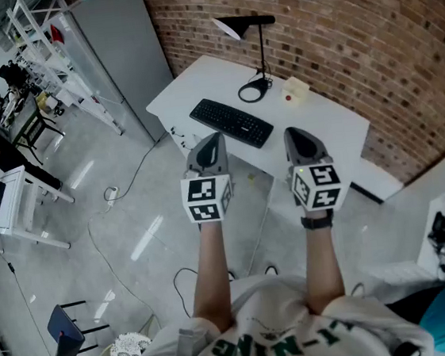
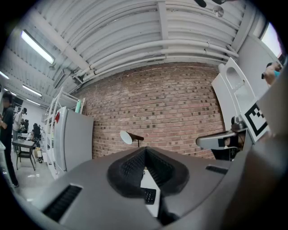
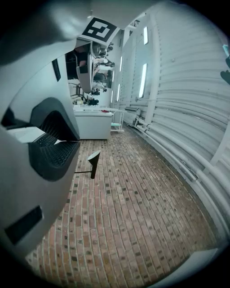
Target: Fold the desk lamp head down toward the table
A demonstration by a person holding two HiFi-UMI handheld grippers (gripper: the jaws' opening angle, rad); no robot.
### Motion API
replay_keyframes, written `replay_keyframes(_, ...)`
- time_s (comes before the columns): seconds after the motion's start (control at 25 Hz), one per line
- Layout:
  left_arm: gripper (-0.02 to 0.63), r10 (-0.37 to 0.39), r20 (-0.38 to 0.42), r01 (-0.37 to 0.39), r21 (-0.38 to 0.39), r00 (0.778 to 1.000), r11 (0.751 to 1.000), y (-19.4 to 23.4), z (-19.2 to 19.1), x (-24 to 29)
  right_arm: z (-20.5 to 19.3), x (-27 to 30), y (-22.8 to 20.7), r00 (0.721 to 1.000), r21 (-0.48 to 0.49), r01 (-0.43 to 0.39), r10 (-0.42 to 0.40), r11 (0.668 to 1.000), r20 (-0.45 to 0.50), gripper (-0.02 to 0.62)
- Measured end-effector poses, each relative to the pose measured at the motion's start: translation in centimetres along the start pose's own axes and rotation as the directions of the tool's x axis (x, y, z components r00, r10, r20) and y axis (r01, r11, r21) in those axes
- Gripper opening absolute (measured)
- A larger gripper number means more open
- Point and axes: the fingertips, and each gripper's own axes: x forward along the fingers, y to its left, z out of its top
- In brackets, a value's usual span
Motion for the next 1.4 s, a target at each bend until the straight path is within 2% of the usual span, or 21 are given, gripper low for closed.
replay_keyframes(0.12,0.002,0.014,-0.011,-0.014,0.005,1.000,1.000,-0.9,-0.6,0.3,0.4,-0.7,-0.7,0.998,0.060,-0.034,0.031,0.998,0.047,0.006)
replay_keyframes(0.2,0.002,0.031,0.005,-0.031,0.007,1.000,0.999,-1.4,-0.5,0.4,0.7,-1.2,-1.0,0.996,0.066,-0.046,0.041,0.997,0.073,0.006)
replay_keyframes(0.32,0.002,0.053,0.006,-0.053,0.021,0.999,0.998,-2.7,-0.7,0.4,0.5,-1.8,-2.3,0.996,0.062,-0.016,0.011,0.998,0.090,0.006)
replay_keyframes(0.4,0.002,0.071,-0.008,-0.071,0.029,0.997,0.997,-3.2,-1.1,0.4,-0.3,-1.9,-3.0,0.997,0.080,-0.004,-0.002,0.997,0.080,0.006)
replay_keyframes(0.56,0.002,0.086,-0.052,-0.084,0.035,0.995,0.996,-2.9,-1.9,1.0,-1.8,-0.7,-2.6,0.999,0.110,-0.034,0.029,0.993,0.041,0.005)
replay_keyframes(0.72,0.002,0.072,-0.040,-0.071,0.035,0.997,0.997,-2.4,-2.5,3.2,-2.3,0.9,-2.9,0.998,0.142,-0.058,0.052,0.988,0.044,0.005)
replay_keyframes(0.96,0.002,0.020,-0.032,-0.020,0.015,0.999,1.000,-0.3,-3.3,9.2,-2.1,6.0,-4.5,0.996,0.140,-0.058,0.048,0.988,0.074,0.005)
replay_keyframes(1.2,0.002,-0.031,0.012,0.031,0.005,0.999,1.000,4.3,-0.6,16.3,0.5,13.5,-5.2,0.998,0.071,-0.005,0.001,0.997,0.055,0.005)
replay_keyframes(1.4,0.002,-0.083,0.008,0.083,0.029,0.997,0.996,7.4,-0.2,21.1,0.1,19.7,-5.9,0.998,0.091,0.053,-0.054,0.994,0.008,0.005)
